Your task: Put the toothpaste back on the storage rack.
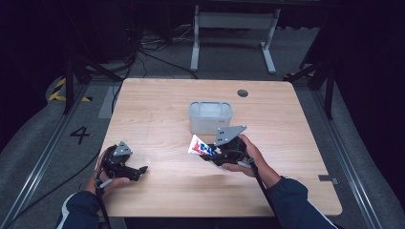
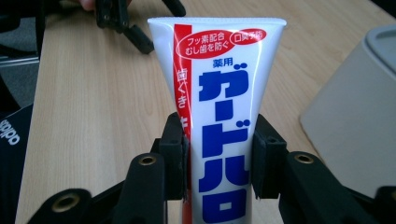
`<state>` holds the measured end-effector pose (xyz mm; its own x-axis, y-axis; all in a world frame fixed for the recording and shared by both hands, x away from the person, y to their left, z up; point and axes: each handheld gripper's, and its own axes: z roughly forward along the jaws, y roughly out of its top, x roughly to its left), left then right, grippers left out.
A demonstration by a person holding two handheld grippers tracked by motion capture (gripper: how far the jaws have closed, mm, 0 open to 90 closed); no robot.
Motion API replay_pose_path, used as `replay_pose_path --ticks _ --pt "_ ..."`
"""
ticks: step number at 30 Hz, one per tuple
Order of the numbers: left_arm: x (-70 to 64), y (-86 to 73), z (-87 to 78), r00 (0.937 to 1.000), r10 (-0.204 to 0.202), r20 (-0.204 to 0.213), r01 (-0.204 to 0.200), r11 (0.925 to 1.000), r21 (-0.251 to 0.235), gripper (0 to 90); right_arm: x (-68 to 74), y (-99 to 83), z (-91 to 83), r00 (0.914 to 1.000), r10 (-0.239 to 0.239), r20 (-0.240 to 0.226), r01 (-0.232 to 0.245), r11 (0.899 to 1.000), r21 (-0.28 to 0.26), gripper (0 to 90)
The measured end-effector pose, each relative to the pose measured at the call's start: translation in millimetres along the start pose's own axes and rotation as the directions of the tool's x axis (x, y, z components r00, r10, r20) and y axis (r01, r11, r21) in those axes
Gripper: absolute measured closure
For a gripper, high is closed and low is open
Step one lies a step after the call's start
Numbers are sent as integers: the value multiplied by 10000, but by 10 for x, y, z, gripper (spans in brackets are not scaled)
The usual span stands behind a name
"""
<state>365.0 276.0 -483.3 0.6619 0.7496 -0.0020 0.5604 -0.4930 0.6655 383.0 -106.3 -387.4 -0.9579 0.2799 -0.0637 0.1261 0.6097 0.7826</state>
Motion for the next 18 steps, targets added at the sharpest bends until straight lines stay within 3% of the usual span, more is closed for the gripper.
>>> replay_pose_path --ticks 8,18 --pt "0 0 -1 10000 3 6 -3 10000 12 4 -62 97 -106 9988 100 477 -69 9980 -629 639" --pt "1 1 -2 10000 11 8 -11 10000 23 4 -168 269 -190 9951 135 979 -33 9945 -1044 631"
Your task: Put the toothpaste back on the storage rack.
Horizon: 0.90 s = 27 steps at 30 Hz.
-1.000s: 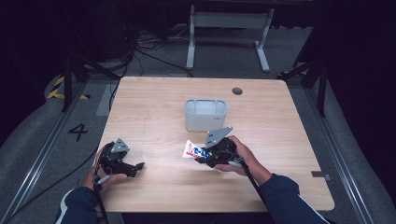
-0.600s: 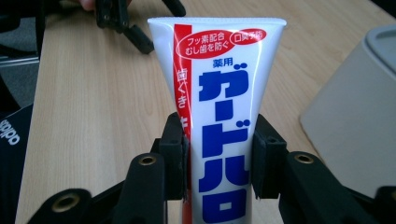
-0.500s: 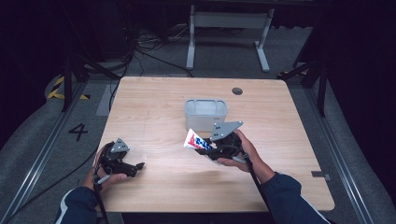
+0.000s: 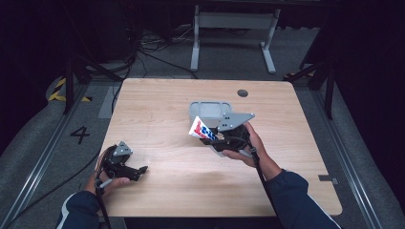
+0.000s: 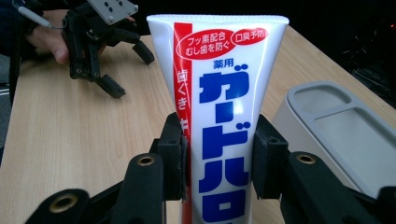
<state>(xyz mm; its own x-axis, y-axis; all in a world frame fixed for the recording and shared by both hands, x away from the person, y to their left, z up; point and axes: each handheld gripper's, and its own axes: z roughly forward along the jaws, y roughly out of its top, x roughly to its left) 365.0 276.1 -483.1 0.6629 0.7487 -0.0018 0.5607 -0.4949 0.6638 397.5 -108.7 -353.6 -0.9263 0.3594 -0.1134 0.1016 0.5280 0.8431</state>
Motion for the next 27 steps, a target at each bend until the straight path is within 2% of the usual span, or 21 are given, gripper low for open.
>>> replay_pose_path --ticks 16,22,27 --pt "-1 -1 1 10000 -4 -7 4 10000 -14 4 -117 177 -2 9994 -62 328 74 9993 -355 626" --pt "-1 0 0 10000 -8 0 8 10000 -3 4 -200 214 6 9987 62 506 -39 9990 -443 624" --pt "-1 -1 2 10000 -12 -8 12 10000 -24 4 -277 249 -5 9986 128 509 -90 9972 -745 620"
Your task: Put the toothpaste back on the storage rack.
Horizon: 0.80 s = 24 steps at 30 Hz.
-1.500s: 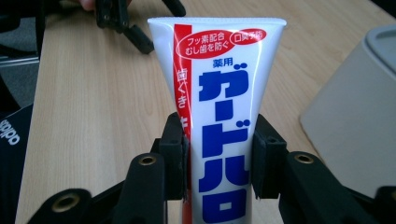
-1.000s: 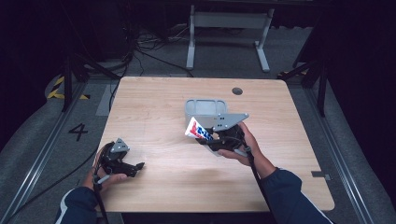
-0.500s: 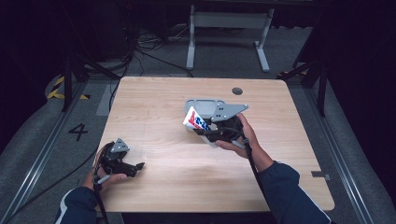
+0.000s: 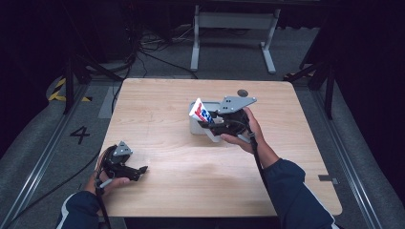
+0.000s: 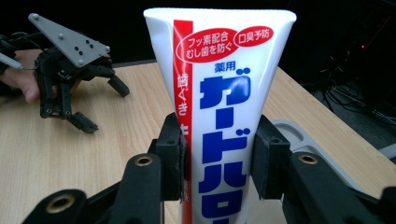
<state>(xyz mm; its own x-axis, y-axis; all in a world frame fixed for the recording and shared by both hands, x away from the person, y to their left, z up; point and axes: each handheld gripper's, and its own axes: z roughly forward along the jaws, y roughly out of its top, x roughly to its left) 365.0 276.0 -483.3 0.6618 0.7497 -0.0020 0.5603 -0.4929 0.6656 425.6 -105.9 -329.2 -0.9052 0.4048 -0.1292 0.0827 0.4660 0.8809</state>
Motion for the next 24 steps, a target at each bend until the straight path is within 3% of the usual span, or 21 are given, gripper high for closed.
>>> replay_pose_path --ticks 24 --pt "-5 -1 0 10000 -82 32 82 10000 17 4 -248 233 -23 9979 243 597 -193 9963 -843 622"
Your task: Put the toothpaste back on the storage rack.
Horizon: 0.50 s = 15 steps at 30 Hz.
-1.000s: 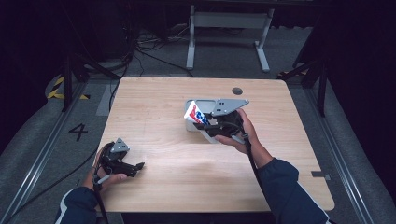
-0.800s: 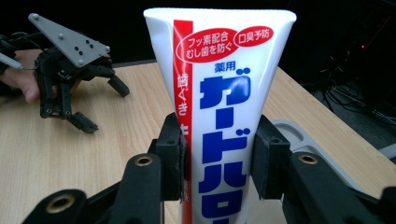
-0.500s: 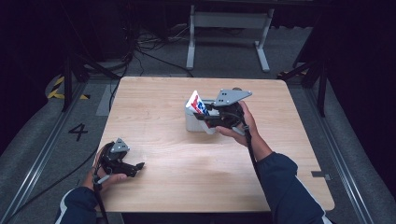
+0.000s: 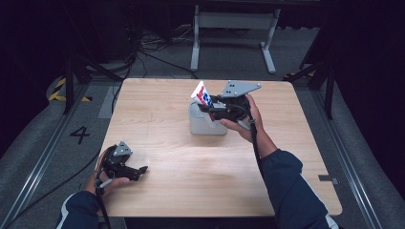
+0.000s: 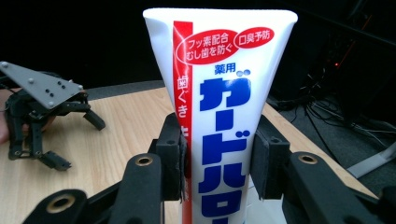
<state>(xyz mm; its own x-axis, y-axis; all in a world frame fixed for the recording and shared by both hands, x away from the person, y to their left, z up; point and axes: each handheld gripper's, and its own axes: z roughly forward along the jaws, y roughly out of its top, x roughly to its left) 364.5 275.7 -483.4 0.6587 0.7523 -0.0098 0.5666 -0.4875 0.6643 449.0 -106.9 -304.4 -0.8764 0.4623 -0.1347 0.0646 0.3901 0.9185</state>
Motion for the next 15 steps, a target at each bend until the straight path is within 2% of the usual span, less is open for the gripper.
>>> replay_pose_path --ticks 7,15 --pt "0 0 -1 10000 2 1 -2 10000 6 4 -104 48 53 9998 138 148 -137 9999 -75 622" --pt "0 2 -2 10000 5 5 -5 10000 24 4 -243 -1 150 9987 311 412 -313 9995 23 622"
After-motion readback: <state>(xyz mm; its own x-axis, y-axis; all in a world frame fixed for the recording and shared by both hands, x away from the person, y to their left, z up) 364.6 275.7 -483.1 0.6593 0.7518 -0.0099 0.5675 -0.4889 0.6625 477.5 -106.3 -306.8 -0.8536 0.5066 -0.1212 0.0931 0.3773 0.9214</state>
